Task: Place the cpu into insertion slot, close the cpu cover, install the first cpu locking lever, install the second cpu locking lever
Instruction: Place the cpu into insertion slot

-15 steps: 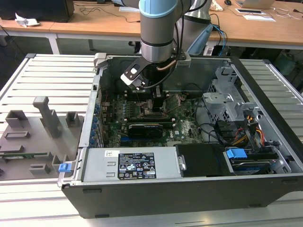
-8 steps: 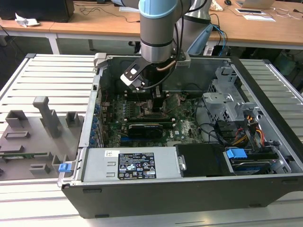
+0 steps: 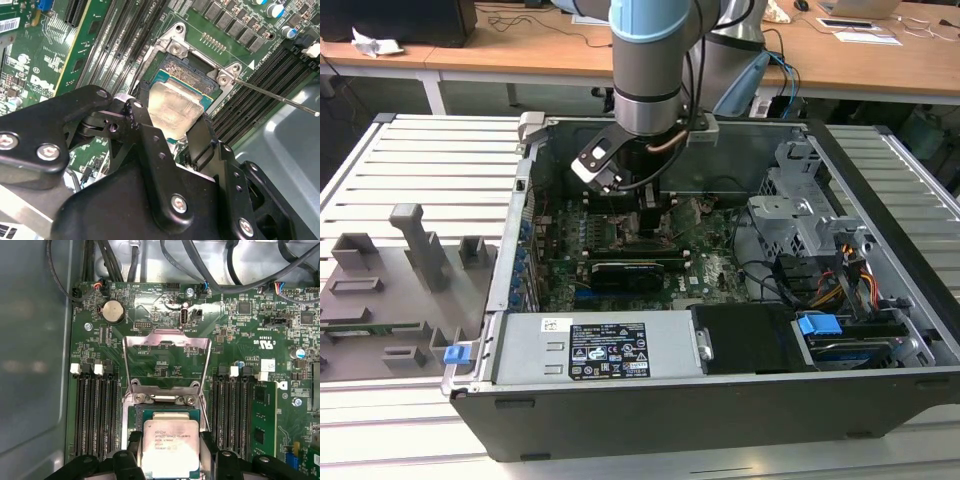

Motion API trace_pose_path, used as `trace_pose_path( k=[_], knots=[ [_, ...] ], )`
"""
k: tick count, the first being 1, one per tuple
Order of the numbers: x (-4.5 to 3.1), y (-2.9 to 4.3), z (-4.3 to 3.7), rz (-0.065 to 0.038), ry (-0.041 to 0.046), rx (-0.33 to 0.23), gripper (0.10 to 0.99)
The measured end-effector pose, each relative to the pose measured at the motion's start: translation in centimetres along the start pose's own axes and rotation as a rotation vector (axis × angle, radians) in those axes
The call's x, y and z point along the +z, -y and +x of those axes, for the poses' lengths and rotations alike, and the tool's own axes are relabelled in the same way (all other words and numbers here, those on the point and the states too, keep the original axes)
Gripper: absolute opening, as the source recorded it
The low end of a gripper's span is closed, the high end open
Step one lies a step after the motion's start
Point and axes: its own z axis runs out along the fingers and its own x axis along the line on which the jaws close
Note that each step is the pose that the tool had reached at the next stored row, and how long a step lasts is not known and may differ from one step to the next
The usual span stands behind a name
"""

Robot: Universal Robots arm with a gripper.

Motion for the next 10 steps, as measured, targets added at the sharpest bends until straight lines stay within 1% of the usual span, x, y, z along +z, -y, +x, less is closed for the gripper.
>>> trace_pose_path(
  k=[5,10],
  knots=[
    [0.25,0.2,0.25,0.0,0.0014,0.019,0.541],
    [0.95,0.33,0.53,0.0,0.0017,0.021,0.541]
  ],
)
